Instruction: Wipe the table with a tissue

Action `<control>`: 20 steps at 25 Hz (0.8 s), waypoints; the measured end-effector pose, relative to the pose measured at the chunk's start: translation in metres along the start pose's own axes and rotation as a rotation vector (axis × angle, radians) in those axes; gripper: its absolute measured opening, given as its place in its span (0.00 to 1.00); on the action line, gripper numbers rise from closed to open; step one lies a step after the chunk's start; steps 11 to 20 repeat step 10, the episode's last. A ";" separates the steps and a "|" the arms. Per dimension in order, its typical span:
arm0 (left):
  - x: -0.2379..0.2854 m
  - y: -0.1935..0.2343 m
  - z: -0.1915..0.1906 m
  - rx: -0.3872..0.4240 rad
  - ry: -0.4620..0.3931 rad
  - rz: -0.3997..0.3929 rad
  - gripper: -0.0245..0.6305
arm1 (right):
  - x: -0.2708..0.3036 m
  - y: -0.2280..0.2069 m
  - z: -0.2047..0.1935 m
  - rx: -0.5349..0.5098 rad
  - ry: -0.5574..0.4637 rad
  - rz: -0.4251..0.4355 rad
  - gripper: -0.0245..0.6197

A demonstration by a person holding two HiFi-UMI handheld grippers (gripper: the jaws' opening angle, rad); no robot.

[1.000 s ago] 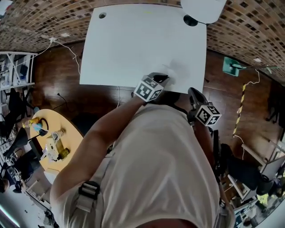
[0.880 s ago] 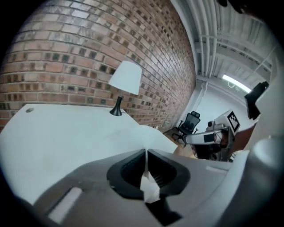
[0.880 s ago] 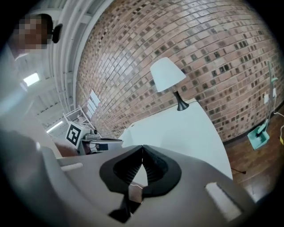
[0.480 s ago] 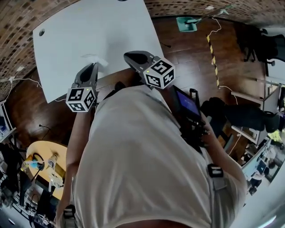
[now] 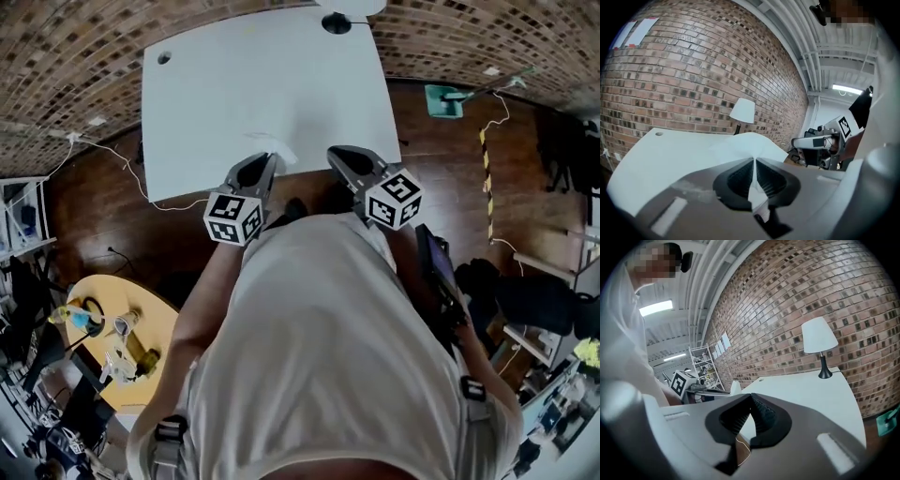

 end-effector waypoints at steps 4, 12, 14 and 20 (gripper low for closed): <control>-0.002 -0.004 -0.004 -0.061 0.002 -0.052 0.07 | 0.001 0.005 -0.005 0.014 0.009 -0.005 0.05; 0.006 -0.019 -0.008 -0.042 0.043 -0.117 0.07 | -0.011 0.009 -0.008 0.031 0.026 -0.043 0.05; 0.006 -0.019 -0.008 -0.042 0.043 -0.117 0.07 | -0.011 0.009 -0.008 0.031 0.026 -0.043 0.05; 0.006 -0.019 -0.008 -0.042 0.043 -0.117 0.07 | -0.011 0.009 -0.008 0.031 0.026 -0.043 0.05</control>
Point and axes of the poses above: the fingertips, and each gripper's own axes: x forward along the fingers, y to its left, z out of its top, the point moved 7 cm from there along -x, backward along the fingers, and after that the axes turned 8 degrees about y, right-handed, at the moved point
